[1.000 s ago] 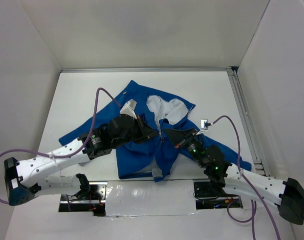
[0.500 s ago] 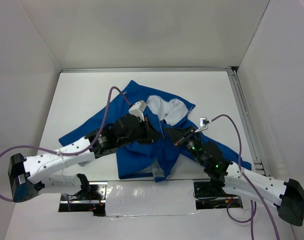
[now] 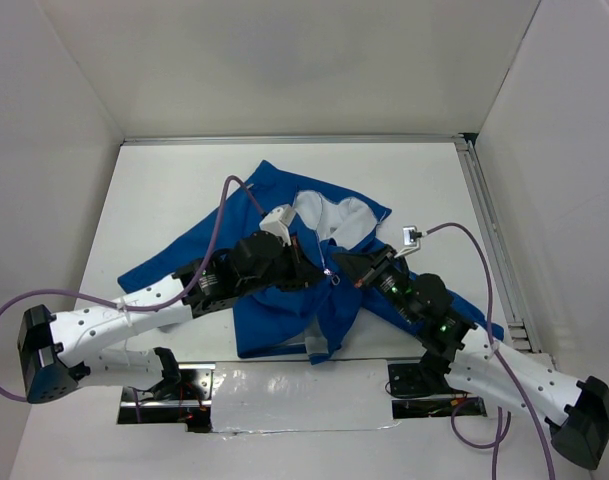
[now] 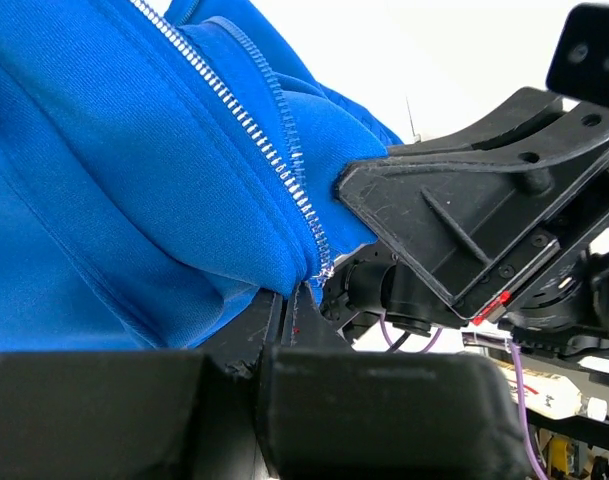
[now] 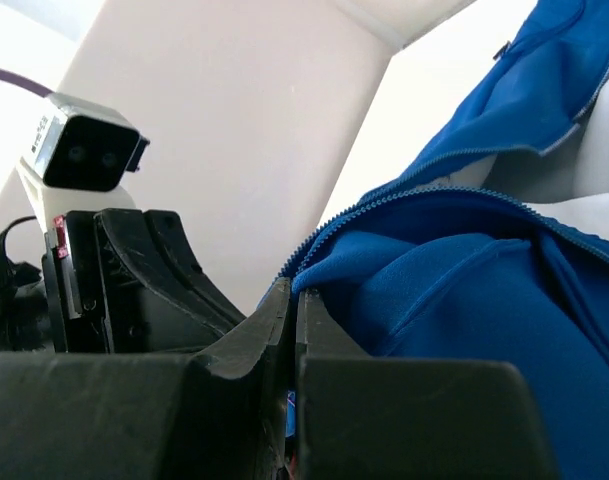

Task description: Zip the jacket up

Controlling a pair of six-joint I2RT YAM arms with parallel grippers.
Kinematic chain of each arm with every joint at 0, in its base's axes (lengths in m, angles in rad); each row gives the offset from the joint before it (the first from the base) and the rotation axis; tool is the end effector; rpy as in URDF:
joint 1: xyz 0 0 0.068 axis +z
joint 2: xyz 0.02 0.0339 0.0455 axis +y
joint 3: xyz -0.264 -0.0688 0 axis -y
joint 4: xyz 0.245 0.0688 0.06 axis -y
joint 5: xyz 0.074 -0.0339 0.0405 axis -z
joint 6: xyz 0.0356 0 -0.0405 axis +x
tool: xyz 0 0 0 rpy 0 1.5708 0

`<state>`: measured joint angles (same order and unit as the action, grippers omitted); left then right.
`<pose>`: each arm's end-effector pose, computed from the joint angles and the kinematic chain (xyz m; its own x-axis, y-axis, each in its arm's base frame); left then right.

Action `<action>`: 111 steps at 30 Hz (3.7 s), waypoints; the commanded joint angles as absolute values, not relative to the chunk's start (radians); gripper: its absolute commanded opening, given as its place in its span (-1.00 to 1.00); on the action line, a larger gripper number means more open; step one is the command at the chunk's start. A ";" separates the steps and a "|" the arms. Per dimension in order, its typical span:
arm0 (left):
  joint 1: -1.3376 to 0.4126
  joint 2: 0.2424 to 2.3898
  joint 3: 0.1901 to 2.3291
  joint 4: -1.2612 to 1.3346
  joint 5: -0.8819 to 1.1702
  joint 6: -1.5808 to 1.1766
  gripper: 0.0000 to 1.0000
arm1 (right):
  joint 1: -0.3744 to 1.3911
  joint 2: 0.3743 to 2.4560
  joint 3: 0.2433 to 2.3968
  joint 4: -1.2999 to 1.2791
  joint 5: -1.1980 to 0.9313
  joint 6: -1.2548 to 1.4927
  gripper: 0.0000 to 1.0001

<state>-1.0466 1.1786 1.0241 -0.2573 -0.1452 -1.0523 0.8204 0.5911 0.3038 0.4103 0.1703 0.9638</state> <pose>0.1399 -0.2316 0.3353 -0.7857 -0.3581 -0.5044 0.2176 0.6033 -0.7673 0.1142 0.1137 0.2621 -0.4501 0.7042 -0.5490 -0.4145 0.3798 0.8270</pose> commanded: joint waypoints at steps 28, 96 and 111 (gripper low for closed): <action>-1.046 1.212 1.196 -0.626 -0.178 -1.180 -1.00 | 0.992 0.686 0.733 -0.449 0.193 0.584 0.67; -1.046 1.272 1.167 -0.502 -0.072 -0.752 -1.00 | 1.195 1.012 1.008 -0.756 0.391 0.449 -1.00; -1.058 1.284 1.137 -0.540 0.011 -0.764 -0.86 | 1.164 0.894 0.923 -0.505 0.442 0.437 -1.00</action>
